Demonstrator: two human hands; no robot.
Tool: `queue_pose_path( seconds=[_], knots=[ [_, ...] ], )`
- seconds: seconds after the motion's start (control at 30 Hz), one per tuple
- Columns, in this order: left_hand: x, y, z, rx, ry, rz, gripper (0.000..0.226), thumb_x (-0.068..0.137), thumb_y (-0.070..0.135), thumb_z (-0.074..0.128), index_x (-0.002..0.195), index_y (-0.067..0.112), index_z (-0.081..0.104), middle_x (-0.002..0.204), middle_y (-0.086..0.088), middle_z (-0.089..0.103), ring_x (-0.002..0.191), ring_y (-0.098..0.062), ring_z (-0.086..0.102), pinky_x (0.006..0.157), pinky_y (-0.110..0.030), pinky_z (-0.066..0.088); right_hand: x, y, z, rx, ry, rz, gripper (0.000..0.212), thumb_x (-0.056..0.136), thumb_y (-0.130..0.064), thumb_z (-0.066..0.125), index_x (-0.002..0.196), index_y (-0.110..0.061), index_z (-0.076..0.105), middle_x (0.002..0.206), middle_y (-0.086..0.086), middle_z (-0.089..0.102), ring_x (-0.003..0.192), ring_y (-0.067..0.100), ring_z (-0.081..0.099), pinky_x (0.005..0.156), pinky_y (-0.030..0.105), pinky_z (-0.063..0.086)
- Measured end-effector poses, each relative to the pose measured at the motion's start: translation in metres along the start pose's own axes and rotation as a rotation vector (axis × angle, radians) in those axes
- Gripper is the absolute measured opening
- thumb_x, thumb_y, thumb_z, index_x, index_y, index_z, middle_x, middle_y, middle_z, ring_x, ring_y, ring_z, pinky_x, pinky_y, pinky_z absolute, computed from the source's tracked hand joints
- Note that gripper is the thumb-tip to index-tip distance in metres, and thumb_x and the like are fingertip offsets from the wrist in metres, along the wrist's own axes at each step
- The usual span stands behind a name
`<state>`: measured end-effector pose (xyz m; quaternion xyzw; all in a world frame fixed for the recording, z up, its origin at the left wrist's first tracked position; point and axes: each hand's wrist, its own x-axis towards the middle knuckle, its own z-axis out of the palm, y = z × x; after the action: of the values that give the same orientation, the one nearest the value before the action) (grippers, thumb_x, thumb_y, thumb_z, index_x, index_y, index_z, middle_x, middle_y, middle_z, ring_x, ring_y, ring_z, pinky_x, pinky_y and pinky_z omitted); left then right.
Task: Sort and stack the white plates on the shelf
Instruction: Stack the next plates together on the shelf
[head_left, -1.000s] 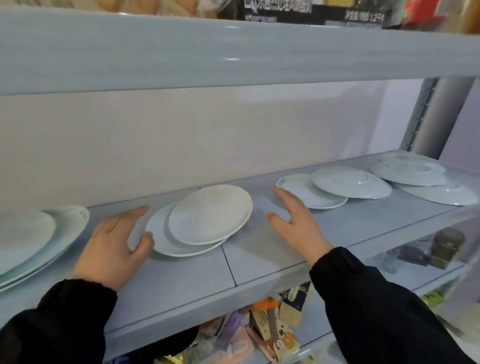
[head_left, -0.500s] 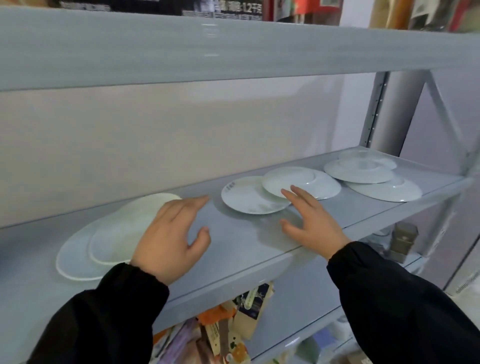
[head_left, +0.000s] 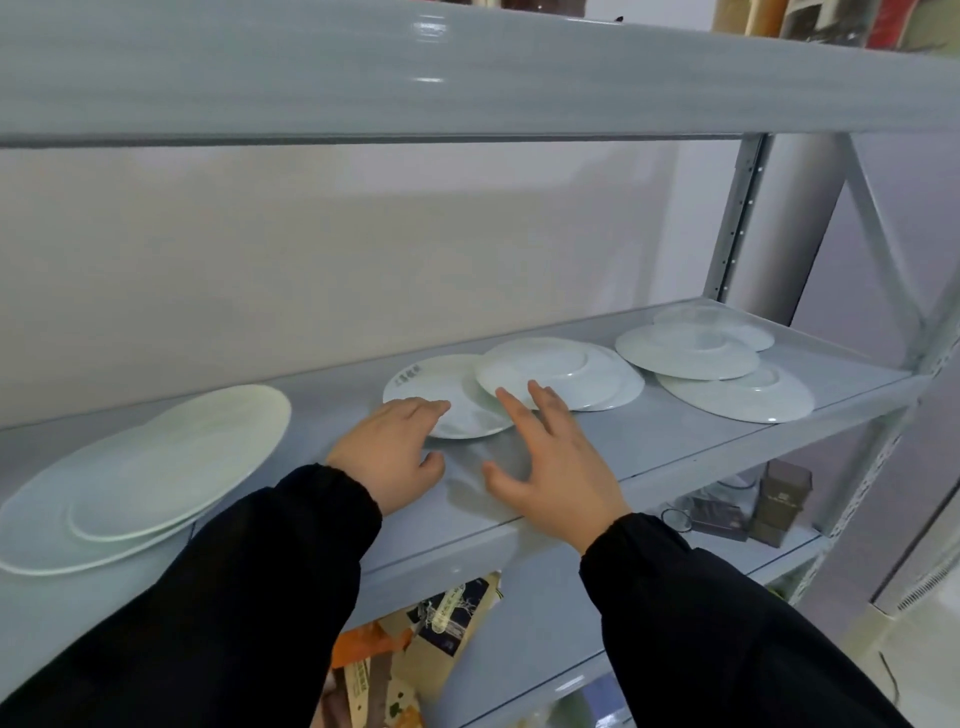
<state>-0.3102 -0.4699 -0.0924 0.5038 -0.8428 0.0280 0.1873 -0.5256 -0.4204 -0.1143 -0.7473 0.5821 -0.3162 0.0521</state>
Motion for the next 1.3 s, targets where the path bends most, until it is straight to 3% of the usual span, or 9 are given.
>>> queue_pose_path(
  seconds=[0.23, 0.47, 0.6, 0.8, 0.9, 0.97, 1.1, 1.3],
  knots=[
    [0.010, 0.003, 0.003, 0.136, -0.071, 0.017, 0.038, 0.094, 0.018, 0.045, 0.130, 0.026, 0.055, 0.124, 0.003, 0.057, 0.116, -0.019, 0.051, 0.095, -0.028, 0.038, 0.000, 0.002, -0.001, 0.007, -0.014, -0.006, 0.082, 0.086, -0.061, 0.050, 0.157, -0.043, 0.013, 0.168, -0.004, 0.005, 0.154, 0.013, -0.001, 0.121, 0.031, 0.015],
    [-0.020, 0.013, -0.009, 0.241, -0.100, 0.059, 0.030, 0.097, 0.015, 0.042, 0.124, 0.025, 0.053, 0.117, 0.002, 0.050, 0.102, -0.021, 0.055, 0.082, -0.037, 0.047, -0.001, 0.002, -0.004, 0.056, -0.011, -0.026, 0.082, 0.086, -0.061, 0.051, 0.157, -0.043, 0.014, 0.168, -0.005, 0.006, 0.153, 0.012, 0.000, 0.120, 0.031, 0.015],
    [-0.043, 0.014, -0.025, 0.299, -0.041, 0.069, 0.042, 0.089, 0.001, 0.040, 0.125, 0.021, 0.047, 0.114, -0.002, 0.054, 0.092, -0.027, 0.057, 0.068, -0.038, 0.046, -0.005, 0.004, -0.007, 0.104, -0.011, -0.029, 0.080, 0.086, -0.064, 0.050, 0.156, -0.045, 0.016, 0.167, -0.009, 0.006, 0.153, 0.010, 0.003, 0.120, 0.035, 0.022],
    [-0.064, 0.015, -0.060, 0.315, 0.192, 0.086, 0.039, 0.076, -0.002, 0.059, 0.110, 0.016, 0.055, 0.076, -0.003, 0.060, 0.055, -0.027, 0.050, 0.043, -0.032, 0.036, -0.005, 0.002, -0.013, 0.196, -0.049, -0.027, 0.083, 0.084, -0.066, 0.052, 0.155, -0.048, 0.013, 0.166, -0.016, 0.005, 0.152, 0.004, 0.006, 0.119, 0.038, 0.027],
    [-0.072, 0.016, -0.076, 0.304, 0.291, 0.082, 0.037, 0.072, -0.003, 0.064, 0.103, 0.016, 0.056, 0.065, 0.002, 0.043, 0.048, -0.022, 0.034, 0.045, -0.025, 0.022, -0.004, 0.000, -0.016, 0.245, -0.042, -0.006, 0.088, 0.085, -0.063, 0.057, 0.155, -0.047, 0.008, 0.166, -0.014, 0.005, 0.151, 0.005, 0.008, 0.119, 0.033, 0.024],
    [-0.075, 0.013, -0.085, 0.275, 0.361, 0.067, 0.038, 0.071, -0.003, 0.067, 0.101, 0.017, 0.058, 0.064, 0.000, 0.051, 0.046, -0.025, 0.039, 0.046, -0.025, 0.023, -0.003, -0.004, -0.018, 0.278, -0.034, 0.017, 0.088, 0.087, -0.057, 0.061, 0.156, -0.045, 0.007, 0.166, -0.012, 0.006, 0.151, 0.006, 0.008, 0.116, 0.030, 0.021],
    [-0.079, 0.002, -0.108, 0.217, 0.461, 0.062, 0.039, 0.076, 0.000, 0.062, 0.106, 0.023, 0.052, 0.079, 0.000, 0.067, 0.056, -0.029, 0.059, 0.048, -0.027, 0.039, 0.002, -0.016, -0.015, 0.291, -0.025, 0.008, 0.086, 0.089, -0.052, 0.063, 0.157, -0.041, 0.011, 0.166, -0.009, 0.009, 0.152, 0.007, 0.009, 0.116, 0.027, 0.018],
    [-0.098, -0.033, -0.146, 0.242, 0.580, -0.059, 0.028, 0.077, -0.001, 0.065, 0.098, 0.016, 0.062, 0.073, -0.003, 0.065, 0.053, -0.031, 0.055, 0.053, -0.026, 0.032, 0.009, -0.052, 0.005, 0.253, -0.087, -0.033, 0.082, 0.089, -0.053, 0.060, 0.156, -0.040, 0.015, 0.166, -0.009, 0.009, 0.151, 0.005, 0.008, 0.113, 0.023, 0.018]
  ],
)
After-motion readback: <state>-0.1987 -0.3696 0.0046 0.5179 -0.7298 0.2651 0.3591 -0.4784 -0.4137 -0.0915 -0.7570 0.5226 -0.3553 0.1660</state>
